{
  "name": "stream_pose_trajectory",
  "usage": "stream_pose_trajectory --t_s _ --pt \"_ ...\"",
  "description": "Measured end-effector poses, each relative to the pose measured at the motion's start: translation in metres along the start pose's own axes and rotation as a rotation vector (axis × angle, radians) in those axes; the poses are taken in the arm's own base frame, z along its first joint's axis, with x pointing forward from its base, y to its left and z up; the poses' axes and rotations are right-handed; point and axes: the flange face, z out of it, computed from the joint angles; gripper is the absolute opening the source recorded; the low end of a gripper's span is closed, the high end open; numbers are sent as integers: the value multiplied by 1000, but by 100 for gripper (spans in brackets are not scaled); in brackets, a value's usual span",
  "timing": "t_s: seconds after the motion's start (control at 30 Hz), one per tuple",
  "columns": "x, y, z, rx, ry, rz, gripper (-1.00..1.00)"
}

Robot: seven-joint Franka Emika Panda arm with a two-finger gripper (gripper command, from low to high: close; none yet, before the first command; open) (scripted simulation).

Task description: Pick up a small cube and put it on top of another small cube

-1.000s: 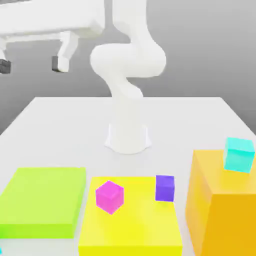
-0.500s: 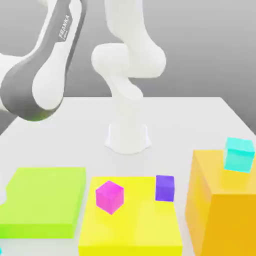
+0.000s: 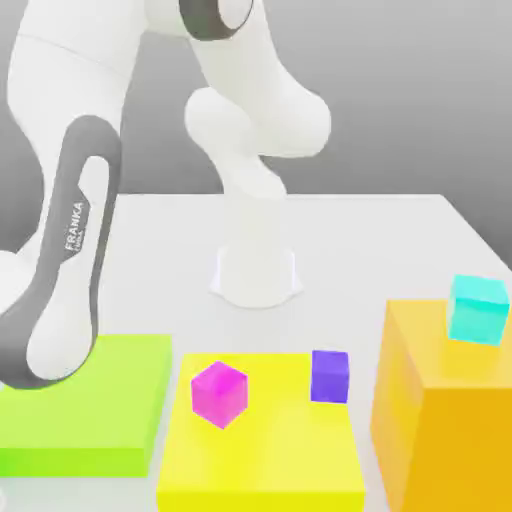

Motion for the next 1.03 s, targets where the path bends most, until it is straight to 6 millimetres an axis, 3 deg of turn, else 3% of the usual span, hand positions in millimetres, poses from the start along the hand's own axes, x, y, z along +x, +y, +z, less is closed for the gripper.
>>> stream_pose_trajectory --t_s 0.1,0.13,0.37,0.6,0.77,0.9,0.93,1.03 --pt "-3 0 -42 1 -2 -5 -100" --pt "-15 -1 -53 3 -6 -26 -100" --pt "-119 6 -112 17 -30 -225 -100" --pt "-227 40 -155 18 -26 -463 -100" --pt "-276 79 -169 14 -5 -593 -100" --pt "-283 84 -125 12 1 -613 -100" --pt "-283 84 -115 12 2 -614 100" --pt "-283 84 -115 12 2 -614 100"
